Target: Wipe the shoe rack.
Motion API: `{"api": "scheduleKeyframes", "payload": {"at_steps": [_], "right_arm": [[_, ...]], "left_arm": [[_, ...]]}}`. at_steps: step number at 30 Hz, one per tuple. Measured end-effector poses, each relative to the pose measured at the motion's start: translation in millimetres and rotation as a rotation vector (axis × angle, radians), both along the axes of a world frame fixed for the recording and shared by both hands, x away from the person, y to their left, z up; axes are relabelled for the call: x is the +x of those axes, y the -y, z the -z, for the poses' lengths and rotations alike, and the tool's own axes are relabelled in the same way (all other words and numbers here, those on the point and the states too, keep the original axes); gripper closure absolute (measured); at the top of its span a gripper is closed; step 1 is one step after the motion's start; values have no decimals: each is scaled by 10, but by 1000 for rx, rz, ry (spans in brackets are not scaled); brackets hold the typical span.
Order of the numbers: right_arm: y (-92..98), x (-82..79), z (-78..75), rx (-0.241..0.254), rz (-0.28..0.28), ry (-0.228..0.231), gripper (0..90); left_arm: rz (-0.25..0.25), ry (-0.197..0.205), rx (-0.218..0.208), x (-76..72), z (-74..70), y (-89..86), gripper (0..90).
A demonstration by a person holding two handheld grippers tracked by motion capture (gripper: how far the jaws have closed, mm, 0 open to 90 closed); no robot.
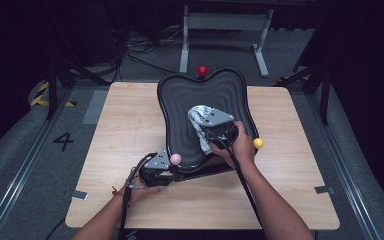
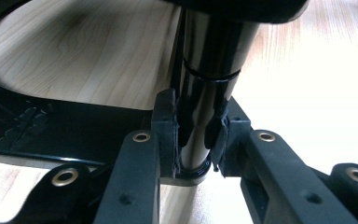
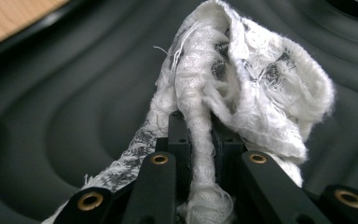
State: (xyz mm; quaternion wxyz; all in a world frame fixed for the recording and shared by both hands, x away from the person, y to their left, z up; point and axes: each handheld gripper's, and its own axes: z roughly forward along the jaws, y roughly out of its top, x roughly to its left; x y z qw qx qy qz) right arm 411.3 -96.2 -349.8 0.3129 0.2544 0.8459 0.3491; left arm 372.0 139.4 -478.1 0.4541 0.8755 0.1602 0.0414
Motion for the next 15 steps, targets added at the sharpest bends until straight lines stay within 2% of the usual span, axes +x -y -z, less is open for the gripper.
{"api": "scheduleKeyframes", "payload": {"at_steps": [15], "right_arm": [[557, 165, -33, 17, 147, -14, 812]], "left_arm": [[3, -2, 2, 3, 0, -1, 740]]}}
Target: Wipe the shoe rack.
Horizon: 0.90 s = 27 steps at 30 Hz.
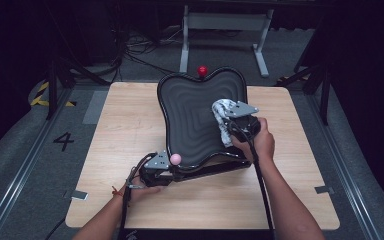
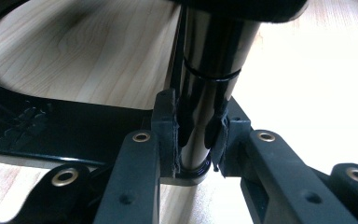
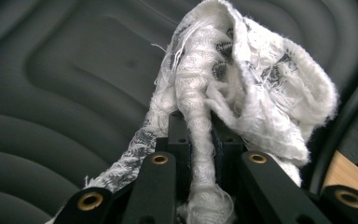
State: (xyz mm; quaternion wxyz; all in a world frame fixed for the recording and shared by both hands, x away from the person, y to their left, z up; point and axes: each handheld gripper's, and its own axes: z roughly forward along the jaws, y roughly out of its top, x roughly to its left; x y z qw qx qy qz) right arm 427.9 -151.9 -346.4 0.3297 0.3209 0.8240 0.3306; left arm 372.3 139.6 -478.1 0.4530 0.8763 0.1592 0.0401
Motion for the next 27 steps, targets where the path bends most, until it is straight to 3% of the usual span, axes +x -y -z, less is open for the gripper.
{"api": "scheduleKeyframes", "payload": {"at_steps": [10, 13, 16, 27], "right_arm": [[377, 80, 1, 20, 96, -10, 812], [431, 92, -2, 26, 100, -16, 812], [399, 86, -6, 19, 104, -12, 811], [-15, -14, 2, 19, -4, -2, 811]], "left_arm": [[2, -3, 3, 2, -1, -1, 740], [3, -2, 1, 5, 0, 0, 740], [5, -5, 4, 4, 0, 0, 740], [7, -6, 3, 3, 1, 3, 739]]}}
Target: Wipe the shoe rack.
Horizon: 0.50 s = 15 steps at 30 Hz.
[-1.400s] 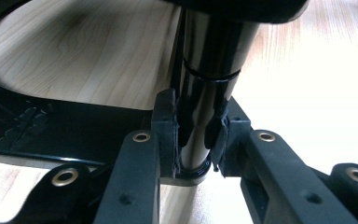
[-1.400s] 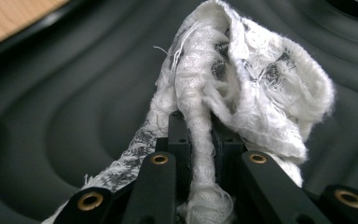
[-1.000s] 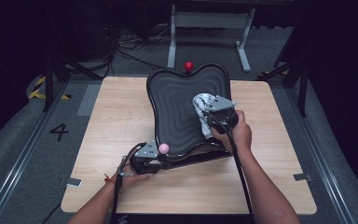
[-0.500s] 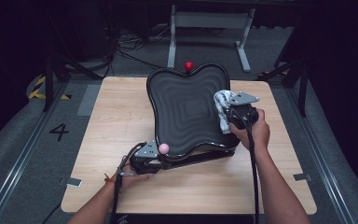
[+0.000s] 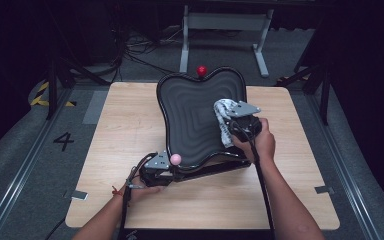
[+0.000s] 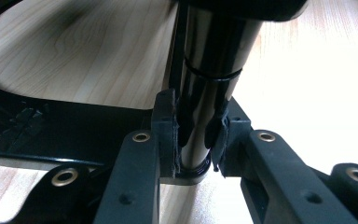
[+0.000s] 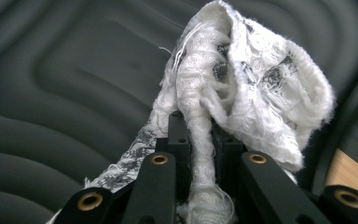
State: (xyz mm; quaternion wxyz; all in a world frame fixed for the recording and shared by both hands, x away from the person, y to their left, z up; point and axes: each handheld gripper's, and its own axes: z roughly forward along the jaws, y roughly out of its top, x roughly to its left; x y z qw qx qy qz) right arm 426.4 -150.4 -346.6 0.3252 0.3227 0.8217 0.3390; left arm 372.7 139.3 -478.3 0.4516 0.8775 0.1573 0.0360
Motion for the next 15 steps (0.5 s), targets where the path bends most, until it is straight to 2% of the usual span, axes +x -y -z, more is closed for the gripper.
{"api": "scheduleKeyframes", "payload": {"at_steps": [6, 15], "right_arm": [[-332, -98, 20, -26, -85, 15, 810], [-727, -135, 3, -42, -157, 27, 809]], "left_arm": [[3, 2, -1, 3, 1, 2, 740], [5, 4, 3, 5, 0, 3, 739]]}}
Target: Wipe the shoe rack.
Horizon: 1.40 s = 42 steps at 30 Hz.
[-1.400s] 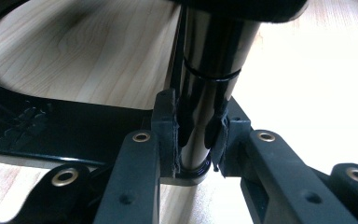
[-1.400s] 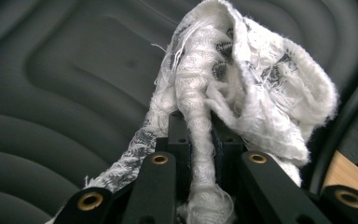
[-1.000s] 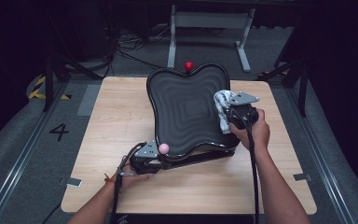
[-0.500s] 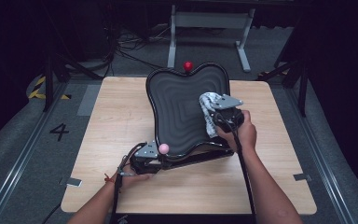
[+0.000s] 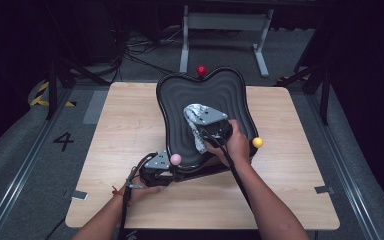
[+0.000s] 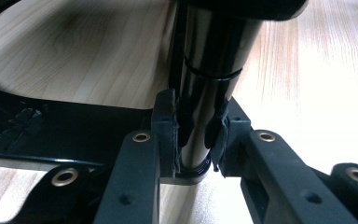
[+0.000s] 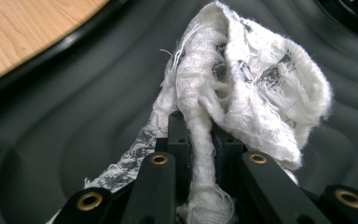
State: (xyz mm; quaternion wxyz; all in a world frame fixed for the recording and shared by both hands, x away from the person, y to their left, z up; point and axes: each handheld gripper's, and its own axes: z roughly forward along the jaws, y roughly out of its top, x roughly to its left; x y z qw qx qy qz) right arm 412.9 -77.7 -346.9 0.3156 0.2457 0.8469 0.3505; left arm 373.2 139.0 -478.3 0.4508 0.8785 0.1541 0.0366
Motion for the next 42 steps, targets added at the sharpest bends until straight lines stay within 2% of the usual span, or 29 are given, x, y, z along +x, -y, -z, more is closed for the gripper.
{"api": "scheduleKeyframes", "payload": {"at_steps": [14, 19, 23, 30, 42], "right_arm": [[-445, -76, -3, -14, -89, 2, 808], [-510, -104, 2, -28, -103, 2, 807], [-487, -81, -3, -21, -105, -4, 807], [-419, 10, -32, -28, -65, 23, 808], [-50, 207, -95, -1, 40, 19, 807]], "left_arm": [[2, -2, 5, 1, -3, -1, 740], [2, -2, 4, 2, -3, 0, 740], [2, -1, 4, 3, -3, 0, 740], [2, -1, 5, 2, -3, 1, 740], [2, -1, 1, 3, 1, 2, 739]]}}
